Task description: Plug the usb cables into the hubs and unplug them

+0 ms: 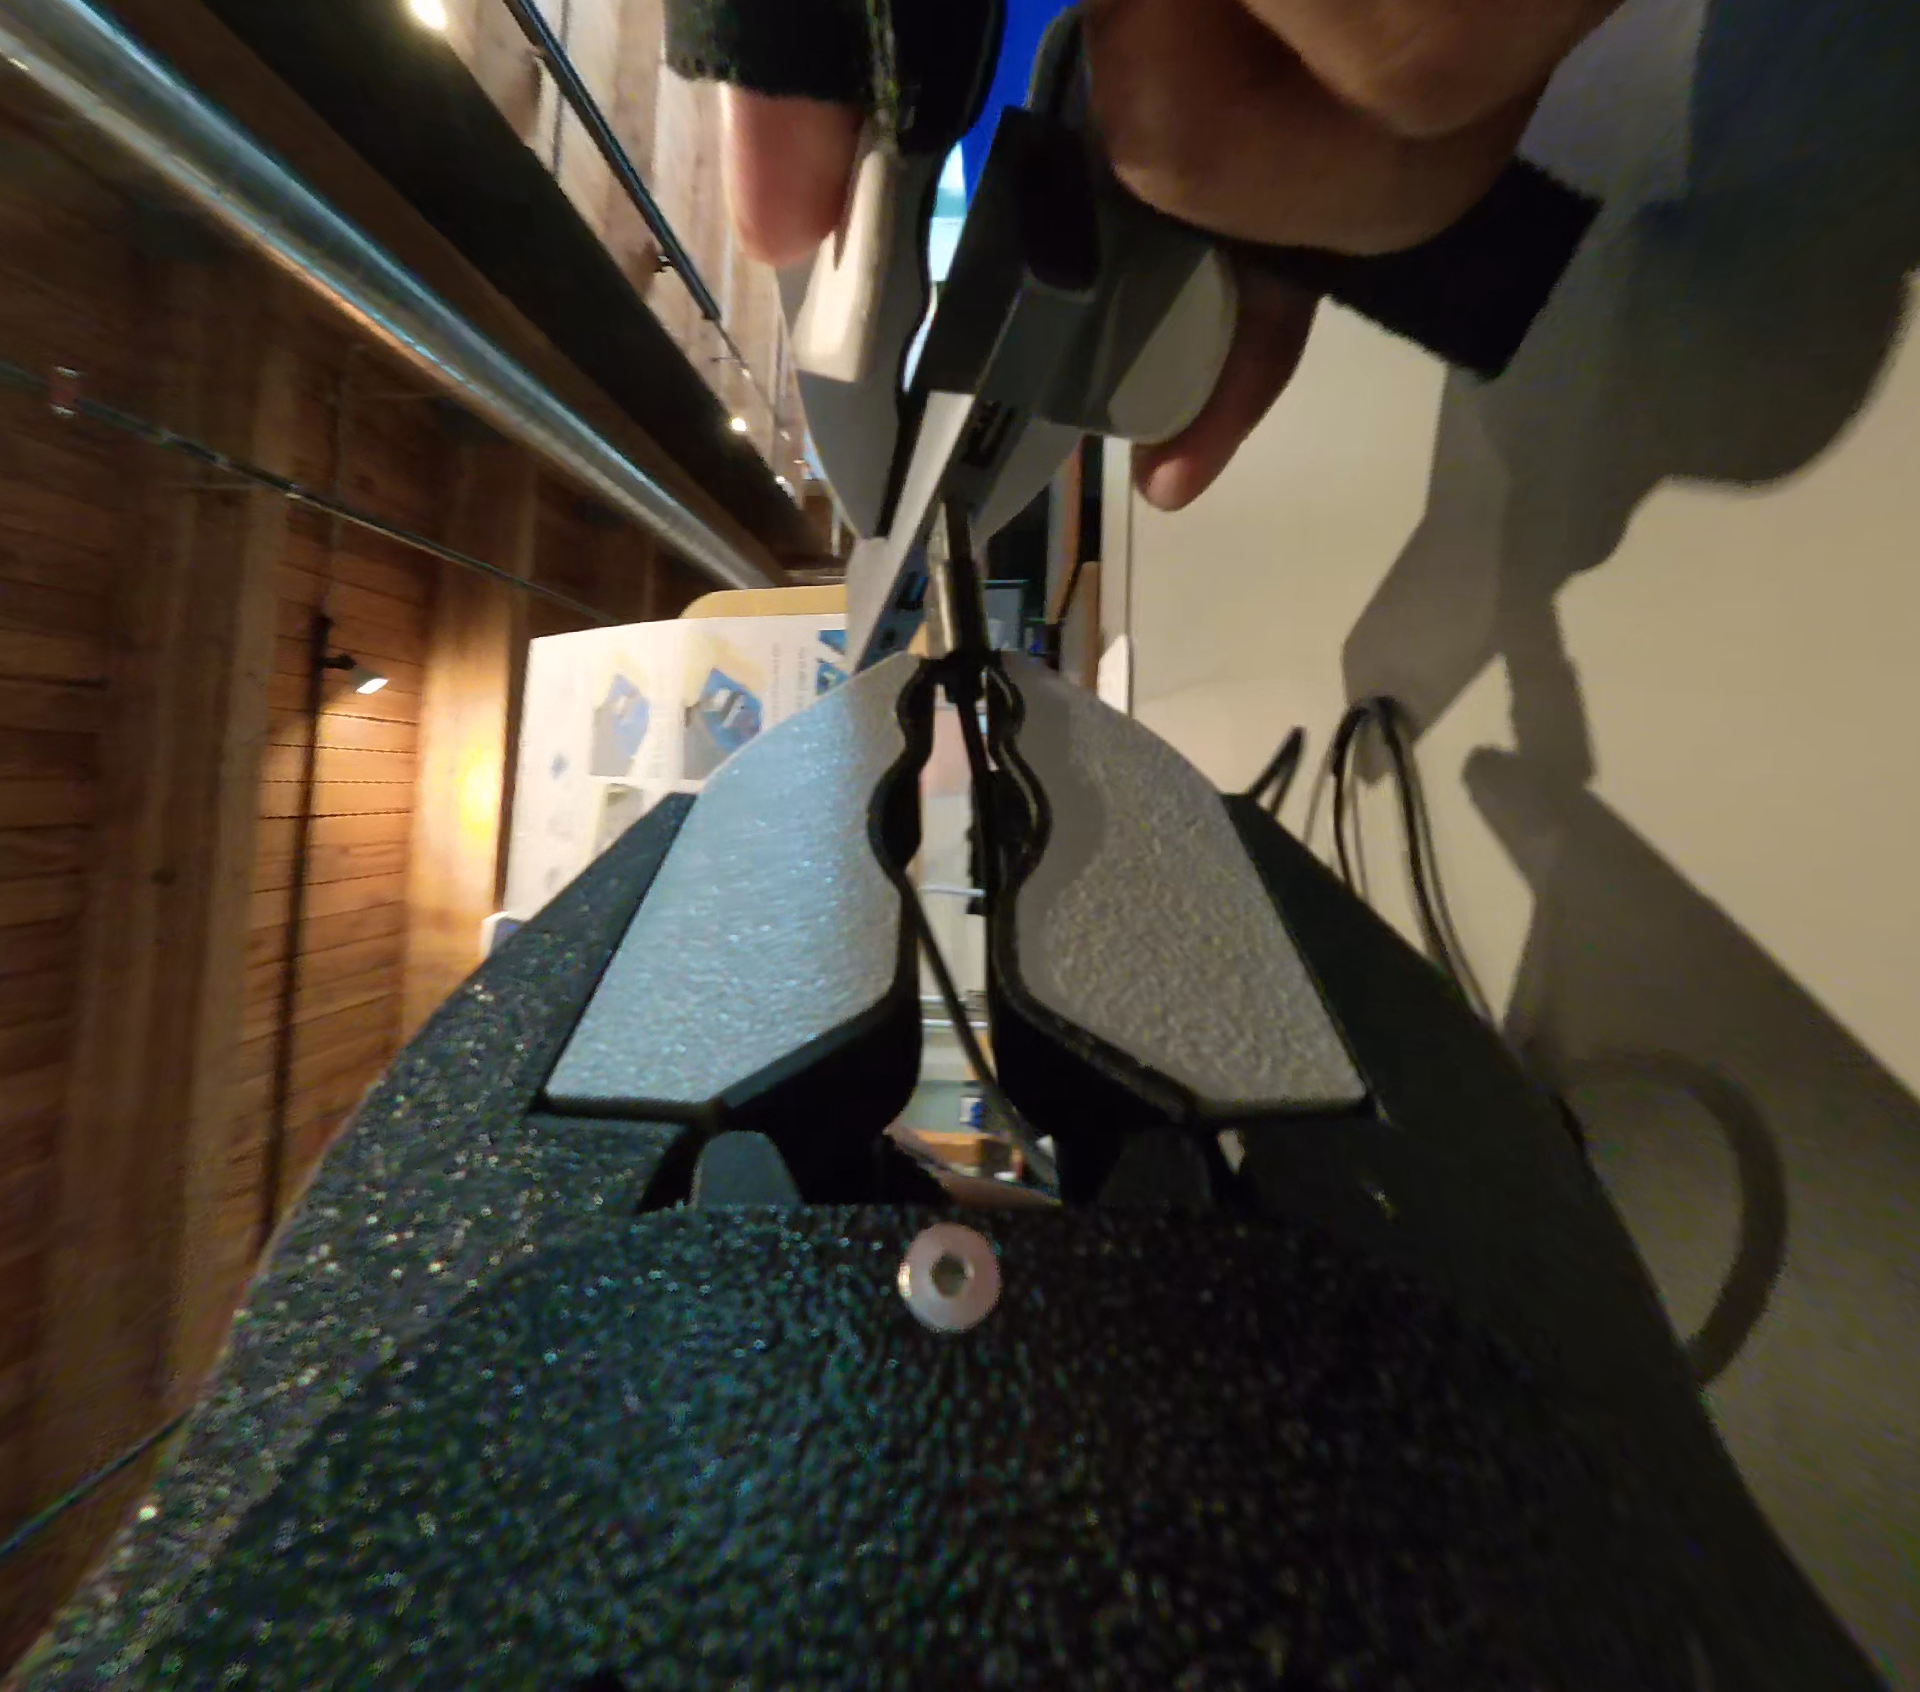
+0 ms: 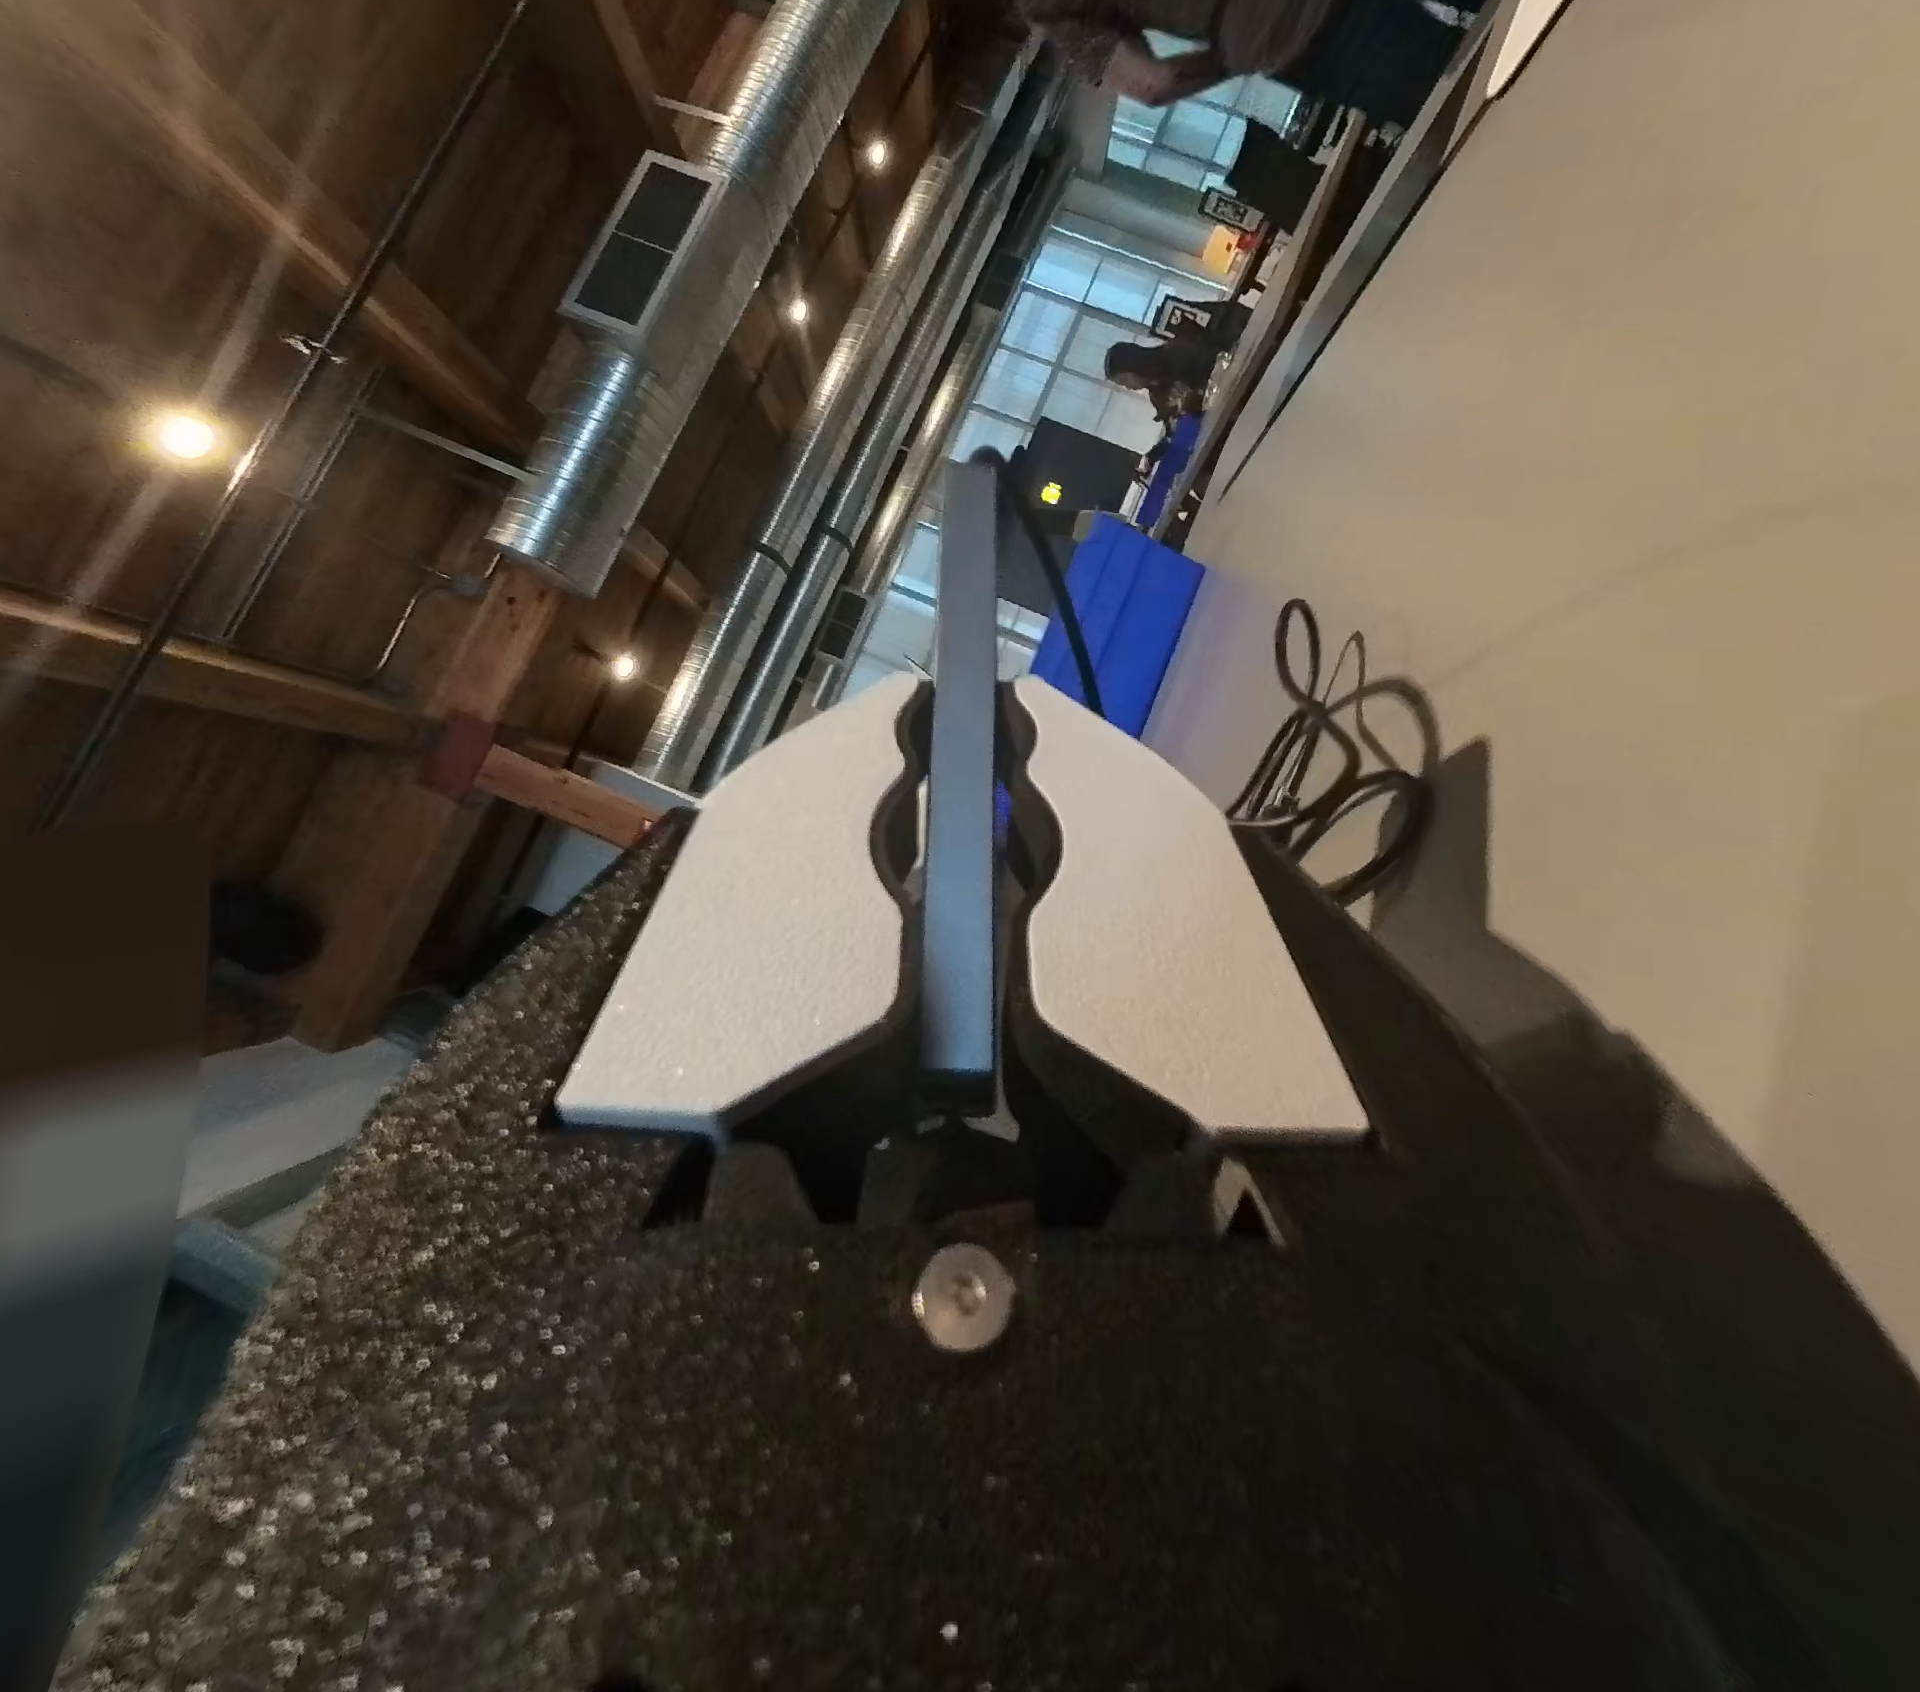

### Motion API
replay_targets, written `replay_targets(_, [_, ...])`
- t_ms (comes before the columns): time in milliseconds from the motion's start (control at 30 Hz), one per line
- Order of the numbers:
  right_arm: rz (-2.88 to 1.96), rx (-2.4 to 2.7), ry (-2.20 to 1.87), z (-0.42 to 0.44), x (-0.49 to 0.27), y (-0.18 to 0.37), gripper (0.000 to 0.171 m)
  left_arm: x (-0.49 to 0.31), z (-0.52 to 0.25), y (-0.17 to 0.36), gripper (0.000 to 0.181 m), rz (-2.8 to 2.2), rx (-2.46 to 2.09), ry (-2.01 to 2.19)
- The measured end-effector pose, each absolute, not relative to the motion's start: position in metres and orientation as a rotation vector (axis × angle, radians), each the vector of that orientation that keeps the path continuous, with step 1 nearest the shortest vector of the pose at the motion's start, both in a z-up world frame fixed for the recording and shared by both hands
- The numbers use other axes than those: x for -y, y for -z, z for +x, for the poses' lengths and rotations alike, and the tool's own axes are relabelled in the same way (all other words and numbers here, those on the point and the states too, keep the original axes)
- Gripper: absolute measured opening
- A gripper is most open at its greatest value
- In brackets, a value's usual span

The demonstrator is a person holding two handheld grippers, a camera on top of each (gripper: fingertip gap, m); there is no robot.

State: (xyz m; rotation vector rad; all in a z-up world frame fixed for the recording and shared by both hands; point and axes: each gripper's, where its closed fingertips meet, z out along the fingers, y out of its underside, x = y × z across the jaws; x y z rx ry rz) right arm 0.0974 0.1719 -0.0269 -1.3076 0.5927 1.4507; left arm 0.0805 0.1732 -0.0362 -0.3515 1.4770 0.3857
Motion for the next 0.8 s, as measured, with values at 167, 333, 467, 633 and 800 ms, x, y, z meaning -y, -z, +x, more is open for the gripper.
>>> replay_targets(167, [-1.275,-0.586,-1.456,0.099,-0.171,0.024,0.011,-0.168,0.084,0.039,0.016,-0.364,-1.497,-0.326])
replay_targets(333, [-1.256,-0.575,-1.467,0.098,-0.170,0.021,0.011,-0.164,0.086,0.041,0.027,-0.427,-1.517,-0.225])
replay_targets(467, [-1.256,-0.569,-1.468,0.097,-0.170,0.021,0.011,-0.164,0.087,0.049,0.029,-0.514,-1.567,-0.114])
replay_targets(633, [-1.262,-0.573,-1.469,0.097,-0.170,0.022,0.011,-0.165,0.083,0.050,0.008,-0.564,-1.590,-0.058])
replay_targets(800, [-1.460,-0.601,-1.386,0.094,-0.175,0.041,0.011,-0.169,0.077,0.052,0.007,-0.533,-1.610,-0.123])
